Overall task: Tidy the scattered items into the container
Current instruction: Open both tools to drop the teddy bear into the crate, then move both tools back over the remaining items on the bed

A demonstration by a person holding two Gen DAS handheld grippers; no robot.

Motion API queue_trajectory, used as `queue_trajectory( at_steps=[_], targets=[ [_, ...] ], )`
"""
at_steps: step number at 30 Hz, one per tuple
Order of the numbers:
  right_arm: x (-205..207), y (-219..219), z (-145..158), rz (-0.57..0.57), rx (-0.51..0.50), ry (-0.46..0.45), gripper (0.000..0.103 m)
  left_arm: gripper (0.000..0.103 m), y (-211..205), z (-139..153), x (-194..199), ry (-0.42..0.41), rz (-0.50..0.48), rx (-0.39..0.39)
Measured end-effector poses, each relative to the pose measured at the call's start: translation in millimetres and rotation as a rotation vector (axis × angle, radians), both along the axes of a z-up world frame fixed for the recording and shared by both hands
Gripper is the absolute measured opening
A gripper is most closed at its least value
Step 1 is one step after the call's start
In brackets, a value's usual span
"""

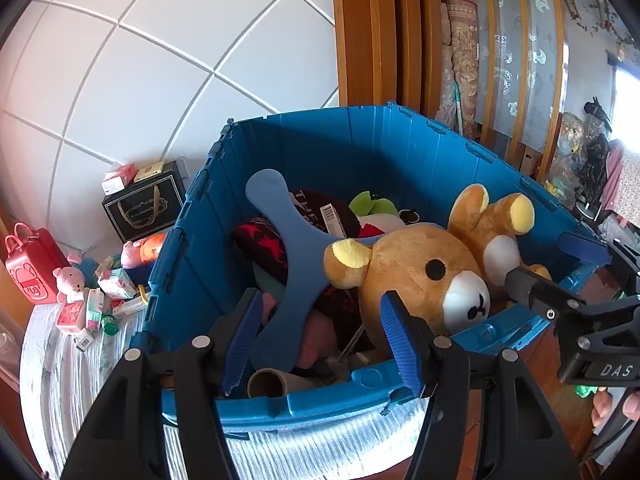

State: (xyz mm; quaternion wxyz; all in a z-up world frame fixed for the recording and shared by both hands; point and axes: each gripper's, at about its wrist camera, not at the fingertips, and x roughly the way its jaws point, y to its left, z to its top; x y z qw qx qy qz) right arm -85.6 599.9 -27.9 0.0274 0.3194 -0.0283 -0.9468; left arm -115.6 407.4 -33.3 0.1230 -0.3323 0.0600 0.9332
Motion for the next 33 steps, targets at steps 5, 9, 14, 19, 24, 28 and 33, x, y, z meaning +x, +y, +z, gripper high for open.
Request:
queue_trajectory(
  at_steps=[5,9,14,19,24,28,33],
  targets=[
    [15,-1,4,-0.038,-0.001,0.034,0.103,0.061,-10,6,19,0.031,0.048,0.021],
    [29,-5,11,-0.034,-0.002,0.065,0.103,0.065,-17,13,34,0.061,0.062,0.032],
    [45,-25,26,0.007,-0.007,0.106,0.103,0.065,-36,19,47,0.078,0.080,0.056],
    [52,-57,35,0.041,-0.001,0.129,0.103,0.065,-78,24,58,0.121,0.151,0.096],
    [53,-114,33,0.081,-0.012,0.130,0.103,0.065,-136,24,68,0.151,0.181,0.115],
    [56,-172,33,0.113,-0.007,0.131,0.103,0.065,-194,19,74,0.148,0.192,0.129],
    [58,-252,32,0.143,-0.013,0.149,0.103,0.065,-269,4,73,0.066,0.230,0.108]
  ],
)
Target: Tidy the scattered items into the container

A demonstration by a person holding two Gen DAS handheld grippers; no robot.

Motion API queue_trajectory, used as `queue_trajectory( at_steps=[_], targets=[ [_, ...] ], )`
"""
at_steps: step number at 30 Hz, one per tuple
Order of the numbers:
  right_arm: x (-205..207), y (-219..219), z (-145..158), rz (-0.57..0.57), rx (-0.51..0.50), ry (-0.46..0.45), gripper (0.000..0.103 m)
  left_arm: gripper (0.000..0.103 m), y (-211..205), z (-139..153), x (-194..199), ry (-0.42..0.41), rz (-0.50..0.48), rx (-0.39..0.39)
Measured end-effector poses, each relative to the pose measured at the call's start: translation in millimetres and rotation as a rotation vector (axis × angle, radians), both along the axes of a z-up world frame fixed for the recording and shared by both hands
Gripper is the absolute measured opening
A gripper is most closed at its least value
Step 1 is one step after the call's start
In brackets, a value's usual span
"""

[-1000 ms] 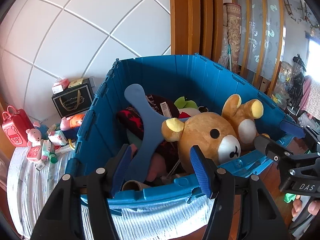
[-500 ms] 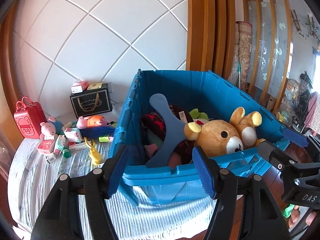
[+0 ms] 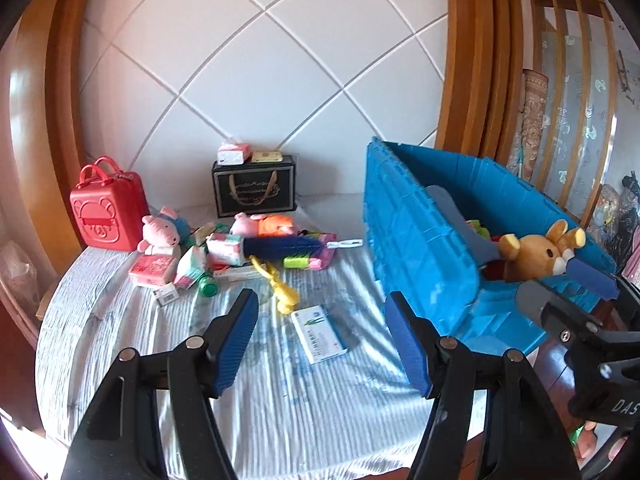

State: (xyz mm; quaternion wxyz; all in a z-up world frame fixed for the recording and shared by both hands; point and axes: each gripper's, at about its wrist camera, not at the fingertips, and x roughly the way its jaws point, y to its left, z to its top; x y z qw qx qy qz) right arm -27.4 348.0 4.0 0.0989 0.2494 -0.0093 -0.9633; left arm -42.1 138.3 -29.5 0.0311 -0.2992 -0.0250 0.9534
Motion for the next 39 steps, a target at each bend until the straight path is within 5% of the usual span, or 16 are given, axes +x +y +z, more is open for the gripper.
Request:
queue_trajectory(
  at_steps=[7,14,31,39],
  targets=[
    [-9,-94,-23,0.061,0.014,-0.059,0.103,0.065,-83,-29,-11,-0.079,0.022,0.009],
    [-45,-143,-55,0.099,0.053,-0.141,0.103,0.065,-152,-68,-45,-0.175,0.152,0.039],
    [-211,-198,-147,0.239,0.005,-0.339,0.103,0.065,-249,-148,-142,-0.374,0.418,-0.003],
    [-246,-205,-190,0.128,0.019,-0.443,0.103,0.065,-283,-182,-177,-0.452,0.336,-0.048]
  ],
)
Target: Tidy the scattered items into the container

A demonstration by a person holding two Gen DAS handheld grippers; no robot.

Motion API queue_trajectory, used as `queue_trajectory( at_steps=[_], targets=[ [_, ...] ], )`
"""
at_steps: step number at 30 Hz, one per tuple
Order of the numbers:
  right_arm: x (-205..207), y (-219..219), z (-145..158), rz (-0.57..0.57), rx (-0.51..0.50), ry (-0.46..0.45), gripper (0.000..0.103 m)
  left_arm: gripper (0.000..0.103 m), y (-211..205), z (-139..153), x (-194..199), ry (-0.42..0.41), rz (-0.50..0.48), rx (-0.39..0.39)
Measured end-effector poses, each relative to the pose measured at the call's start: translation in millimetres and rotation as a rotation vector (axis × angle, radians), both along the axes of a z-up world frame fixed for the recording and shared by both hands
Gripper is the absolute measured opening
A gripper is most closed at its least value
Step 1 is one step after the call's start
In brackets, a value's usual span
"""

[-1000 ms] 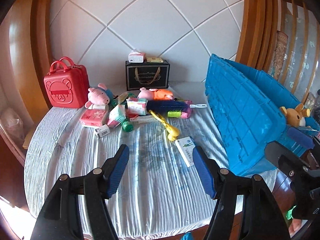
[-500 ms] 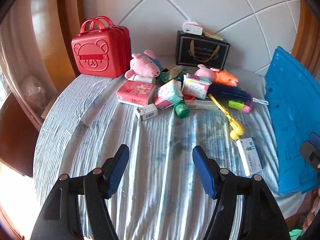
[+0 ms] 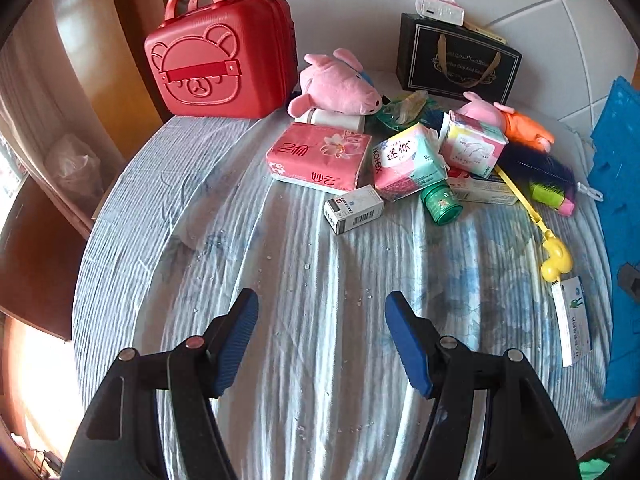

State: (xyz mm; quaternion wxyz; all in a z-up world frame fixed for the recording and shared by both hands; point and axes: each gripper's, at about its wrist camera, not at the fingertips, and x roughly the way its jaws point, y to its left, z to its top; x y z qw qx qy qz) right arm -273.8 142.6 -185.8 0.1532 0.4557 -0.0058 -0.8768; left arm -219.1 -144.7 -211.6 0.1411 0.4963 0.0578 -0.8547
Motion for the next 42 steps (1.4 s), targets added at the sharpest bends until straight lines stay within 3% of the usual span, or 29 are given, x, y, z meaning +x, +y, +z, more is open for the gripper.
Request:
queue_trajectory(
  at_steps=[4,10,16,22,26,31,33,37,39,40,42],
  targets=[
    [-11,1,-20,-0.058,0.027,-0.061,0.103,0.065,-18,-8,-23,-0.011,-0.027,0.018],
    [-42,4,-16,-0.123,0.034,-0.054,0.103,0.065,-38,-11,-71,-0.003,-0.049,0.030],
    [-84,-7,-17,-0.131,0.053,-0.046,0.103,0.065,-50,-14,-121,0.011,-0.052,0.024],
    [-108,-35,-41,-0.099,0.046,-0.085,0.103,0.065,-52,-36,-153,-0.024,-0.077,0.057],
    [-132,-46,-39,-0.094,0.076,-0.051,0.103,0.065,-60,-29,-188,0.020,-0.066,-0.014],
    [-180,-53,-17,-0.076,0.065,0.015,0.103,0.065,-93,-11,-238,0.062,-0.013,-0.004],
    [-210,-56,-7,-0.072,0.081,0.050,0.103,0.065,-94,3,-263,0.083,-0.057,0.005],
    [-276,-54,-7,-0.126,0.136,0.040,0.103,0.065,-73,20,-329,0.084,-0.186,-0.070],
    [-303,-41,-16,-0.182,0.155,0.001,0.103,0.065,-72,30,-358,0.127,-0.209,-0.027],
    [-314,-31,-21,-0.201,0.151,-0.024,0.103,0.065,-74,29,-375,0.119,-0.202,-0.001],
    [-329,-12,-32,-0.236,0.163,-0.054,0.103,0.065,-78,4,-413,-0.001,-0.174,-0.020]
  ],
)
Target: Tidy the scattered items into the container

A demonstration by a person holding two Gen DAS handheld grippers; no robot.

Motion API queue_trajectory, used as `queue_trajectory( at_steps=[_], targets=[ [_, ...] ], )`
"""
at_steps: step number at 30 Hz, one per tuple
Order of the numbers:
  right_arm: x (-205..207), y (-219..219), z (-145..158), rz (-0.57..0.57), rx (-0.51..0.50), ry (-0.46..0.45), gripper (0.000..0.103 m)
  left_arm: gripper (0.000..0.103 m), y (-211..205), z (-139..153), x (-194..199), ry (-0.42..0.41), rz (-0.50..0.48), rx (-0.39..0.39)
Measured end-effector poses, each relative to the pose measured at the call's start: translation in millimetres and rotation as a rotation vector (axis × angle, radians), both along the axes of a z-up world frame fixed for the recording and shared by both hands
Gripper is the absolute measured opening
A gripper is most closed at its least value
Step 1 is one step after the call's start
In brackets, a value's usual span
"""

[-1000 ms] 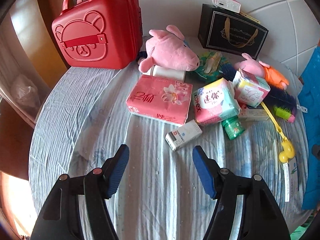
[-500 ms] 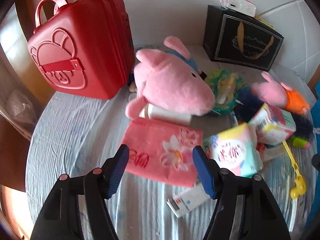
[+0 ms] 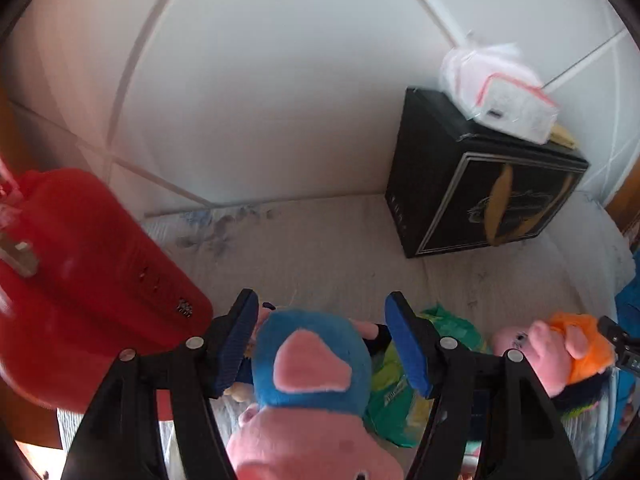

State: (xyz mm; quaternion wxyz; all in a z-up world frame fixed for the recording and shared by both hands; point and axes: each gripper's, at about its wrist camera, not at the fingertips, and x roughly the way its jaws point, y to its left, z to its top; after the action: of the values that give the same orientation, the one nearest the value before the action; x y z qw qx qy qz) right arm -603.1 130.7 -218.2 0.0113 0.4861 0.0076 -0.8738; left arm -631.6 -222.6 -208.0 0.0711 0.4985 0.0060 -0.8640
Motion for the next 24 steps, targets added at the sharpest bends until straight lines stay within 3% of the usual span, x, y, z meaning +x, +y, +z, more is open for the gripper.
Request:
queue_trajectory(
  at_steps=[2,4,7,9,14,18,23,24],
  targets=[
    [-14,22,-11,-0.050,0.025,-0.019,0.103,0.065,-4,-37,-28,-0.115,0.028,-0.046],
    [-26,49,-27,-0.117,0.019,-0.054,0.103,0.065,-11,-72,-43,-0.244,0.059,-0.026],
    [-42,79,-57,-0.191,-0.062,-0.131,0.103,0.066,-19,-80,-44,-0.309,0.118,0.036],
    [-46,78,-77,-0.175,-0.121,-0.177,0.103,0.066,-10,-83,-35,-0.347,0.076,0.020],
    [-17,46,-84,-0.082,-0.205,-0.193,0.102,0.066,-2,-86,27,-0.381,0.077,0.061],
    [25,18,-82,0.031,-0.208,-0.218,0.102,0.066,4,-80,85,-0.376,0.050,0.031],
    [77,1,-77,0.132,-0.203,-0.263,0.101,0.066,-4,-51,154,-0.301,0.042,0.049],
    [87,-1,-72,0.150,-0.196,-0.252,0.096,0.066,-6,-39,166,-0.266,0.044,0.053]
  ],
)
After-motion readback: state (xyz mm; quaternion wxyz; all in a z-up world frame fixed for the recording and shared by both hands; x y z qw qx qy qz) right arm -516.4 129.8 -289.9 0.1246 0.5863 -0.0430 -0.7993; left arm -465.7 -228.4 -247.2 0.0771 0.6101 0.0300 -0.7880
